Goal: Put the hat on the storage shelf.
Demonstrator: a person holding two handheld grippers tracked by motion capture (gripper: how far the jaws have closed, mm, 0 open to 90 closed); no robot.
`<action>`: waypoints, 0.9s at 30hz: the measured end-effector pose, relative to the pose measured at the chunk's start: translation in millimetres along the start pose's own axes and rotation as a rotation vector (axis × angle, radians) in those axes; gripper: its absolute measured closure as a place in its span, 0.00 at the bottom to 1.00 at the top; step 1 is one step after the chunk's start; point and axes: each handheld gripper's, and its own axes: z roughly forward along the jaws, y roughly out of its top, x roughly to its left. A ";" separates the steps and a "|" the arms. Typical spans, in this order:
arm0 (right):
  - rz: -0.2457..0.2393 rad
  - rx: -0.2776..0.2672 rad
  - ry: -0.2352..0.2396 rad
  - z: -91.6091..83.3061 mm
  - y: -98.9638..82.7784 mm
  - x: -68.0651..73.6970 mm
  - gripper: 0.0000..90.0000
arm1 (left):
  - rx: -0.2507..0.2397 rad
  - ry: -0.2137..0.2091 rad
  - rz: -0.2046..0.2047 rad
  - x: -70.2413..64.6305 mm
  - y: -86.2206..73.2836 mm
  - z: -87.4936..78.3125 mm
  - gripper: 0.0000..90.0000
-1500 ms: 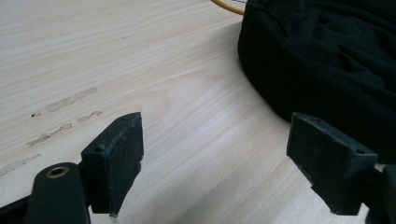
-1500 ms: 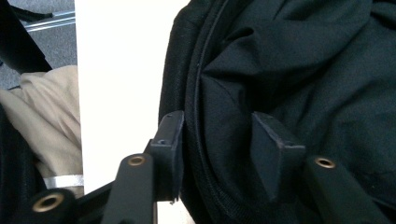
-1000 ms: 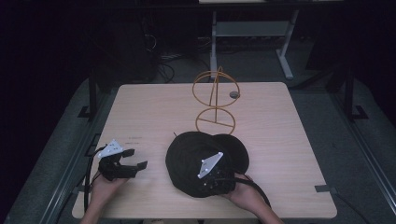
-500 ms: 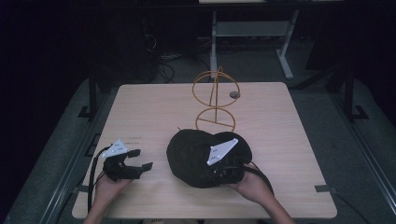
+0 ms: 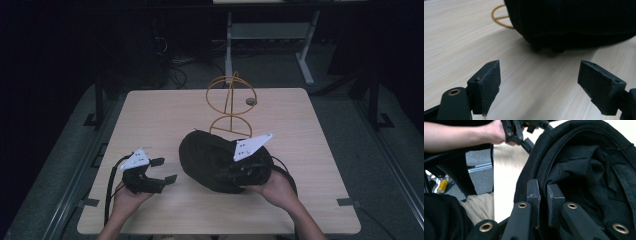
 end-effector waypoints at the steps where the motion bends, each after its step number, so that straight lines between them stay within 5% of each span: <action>1: -0.002 -0.005 0.001 -1.7 2.0 -0.1 0.92 | -0.002 -0.002 0.003 -1.2 2.2 0.4 0.20; 12: -0.004 -0.049 0.004 -18.3 18.3 0.8 0.92 | -0.055 -0.026 0.028 -7.3 26.5 3.1 0.20; 19: -0.009 -0.059 0.019 -23.6 23.7 -1.0 0.92 | -0.042 -0.035 0.066 -8.1 42.7 16.7 0.19; 27: -0.021 -0.067 0.062 -27.7 31.5 -0.5 0.92 | -0.057 -0.058 0.016 0.8 49.3 27.9 0.30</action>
